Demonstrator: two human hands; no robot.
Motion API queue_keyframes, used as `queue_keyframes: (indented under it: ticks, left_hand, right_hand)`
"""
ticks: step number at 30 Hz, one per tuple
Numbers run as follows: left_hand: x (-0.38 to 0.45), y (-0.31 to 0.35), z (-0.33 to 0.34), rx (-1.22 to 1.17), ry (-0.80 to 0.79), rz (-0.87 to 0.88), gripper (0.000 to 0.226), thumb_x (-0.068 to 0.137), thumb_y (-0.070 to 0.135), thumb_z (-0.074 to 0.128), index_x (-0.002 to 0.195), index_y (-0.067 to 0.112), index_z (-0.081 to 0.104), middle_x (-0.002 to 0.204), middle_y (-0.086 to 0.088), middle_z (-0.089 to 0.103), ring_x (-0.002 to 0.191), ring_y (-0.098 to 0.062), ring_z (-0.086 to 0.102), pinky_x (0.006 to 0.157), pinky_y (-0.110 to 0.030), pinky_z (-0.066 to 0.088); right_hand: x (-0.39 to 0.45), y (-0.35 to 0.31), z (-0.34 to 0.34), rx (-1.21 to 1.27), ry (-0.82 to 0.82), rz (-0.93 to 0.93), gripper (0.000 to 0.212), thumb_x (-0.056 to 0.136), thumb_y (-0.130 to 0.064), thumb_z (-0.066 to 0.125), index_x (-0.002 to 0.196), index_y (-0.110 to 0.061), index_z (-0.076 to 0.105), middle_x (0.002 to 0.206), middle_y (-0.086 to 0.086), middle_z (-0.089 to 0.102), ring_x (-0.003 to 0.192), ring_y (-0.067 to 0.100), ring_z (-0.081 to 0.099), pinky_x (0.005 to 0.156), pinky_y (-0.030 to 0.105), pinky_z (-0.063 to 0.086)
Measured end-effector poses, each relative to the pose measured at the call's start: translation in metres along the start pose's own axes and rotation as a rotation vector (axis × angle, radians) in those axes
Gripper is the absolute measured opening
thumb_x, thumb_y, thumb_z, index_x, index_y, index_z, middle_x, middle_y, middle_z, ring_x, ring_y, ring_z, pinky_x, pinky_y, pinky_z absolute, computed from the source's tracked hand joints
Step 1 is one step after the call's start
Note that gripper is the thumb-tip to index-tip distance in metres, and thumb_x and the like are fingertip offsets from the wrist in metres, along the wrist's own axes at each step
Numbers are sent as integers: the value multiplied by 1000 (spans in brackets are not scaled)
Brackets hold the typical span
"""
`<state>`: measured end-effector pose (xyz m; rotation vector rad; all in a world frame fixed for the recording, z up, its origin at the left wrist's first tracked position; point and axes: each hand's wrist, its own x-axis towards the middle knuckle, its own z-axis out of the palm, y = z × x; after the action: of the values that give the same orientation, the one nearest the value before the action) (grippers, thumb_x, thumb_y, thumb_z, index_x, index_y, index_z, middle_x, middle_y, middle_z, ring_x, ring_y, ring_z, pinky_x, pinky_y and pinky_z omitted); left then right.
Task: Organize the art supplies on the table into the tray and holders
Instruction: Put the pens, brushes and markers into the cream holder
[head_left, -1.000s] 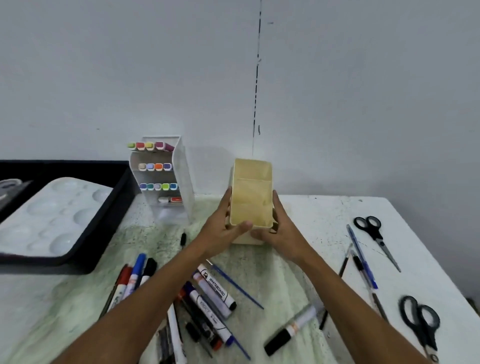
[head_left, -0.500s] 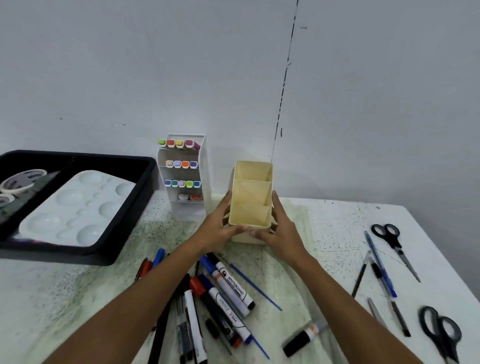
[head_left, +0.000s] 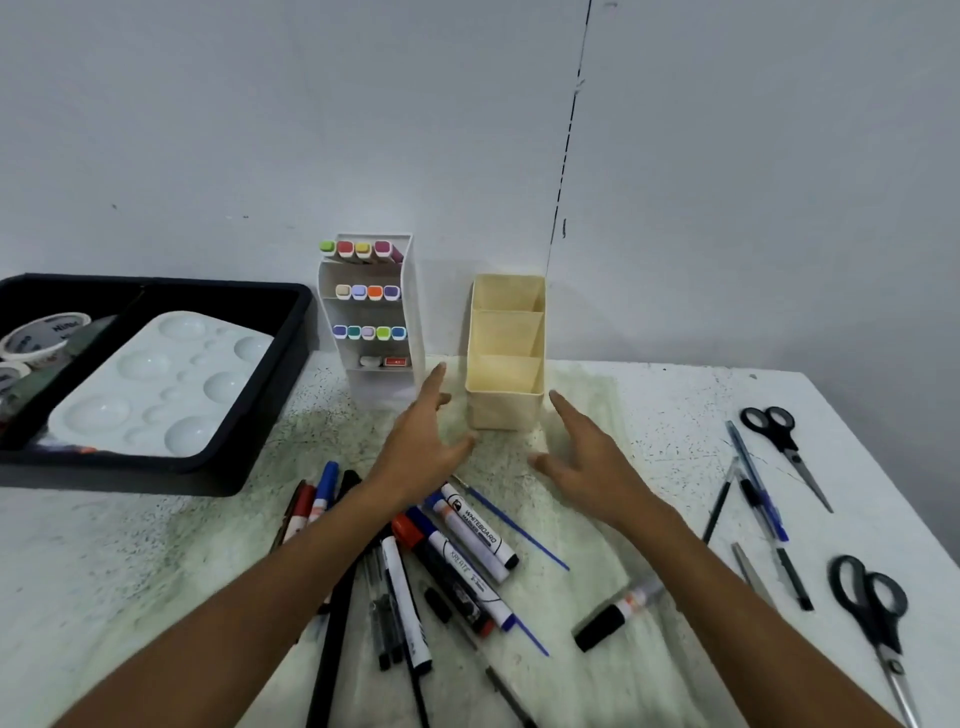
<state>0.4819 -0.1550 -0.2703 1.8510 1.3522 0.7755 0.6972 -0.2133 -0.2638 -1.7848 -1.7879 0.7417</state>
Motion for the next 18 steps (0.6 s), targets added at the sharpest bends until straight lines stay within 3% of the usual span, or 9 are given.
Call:
queue_keyframes:
  ticks: [3,5,8,11,15,18]
  left_hand:
    - [-60,-21,-18,234,-24,103,75,81,58,58,147,29,35,145,0,46,138,-18,34,110,-50,35]
    - [-89,-37,-31,469,29,127,80,76,73,44,141,28,46,148,-2,44,143,-25,28,114,-59,21]
    - [-111,-53,-43,632,-16,-49,102,64,95,22,149,39,28,161,2,15,149,-24,0,115,-57,0]
    - [-114,-60,-34,718,-74,-79,109,58,100,5,151,43,11,162,0,-2,148,-26,-11,116,-58,-4]
    - [-109,-55,-14,808,-65,29,94,77,90,16,147,31,37,157,-15,26,144,-44,15,111,-67,10]
    - [-104,-49,-9,797,-74,35,93,78,89,12,148,32,34,158,-14,20,145,-45,8,112,-65,7]
  right_hand:
    - [-60,29,-3,-236,-40,-40,72,90,-70,41,149,-42,11,160,-2,18,149,15,2,120,38,4]
    - [-93,48,-9,-405,18,-51,74,86,-79,27,149,-42,16,159,-4,17,149,15,-4,119,42,-5]
    - [-119,62,-9,-510,46,50,79,82,-84,13,150,-44,15,159,-5,9,149,21,-11,117,51,-10]
    - [-120,65,9,-540,57,91,77,85,-81,8,151,-42,19,161,4,13,149,27,-3,117,56,-3]
    - [-97,53,28,-523,122,-4,72,93,-71,17,143,-28,45,151,12,38,142,35,27,114,58,17]
    - [-74,39,38,-522,107,-103,72,95,-67,15,141,-22,47,149,14,41,141,34,32,115,52,19]
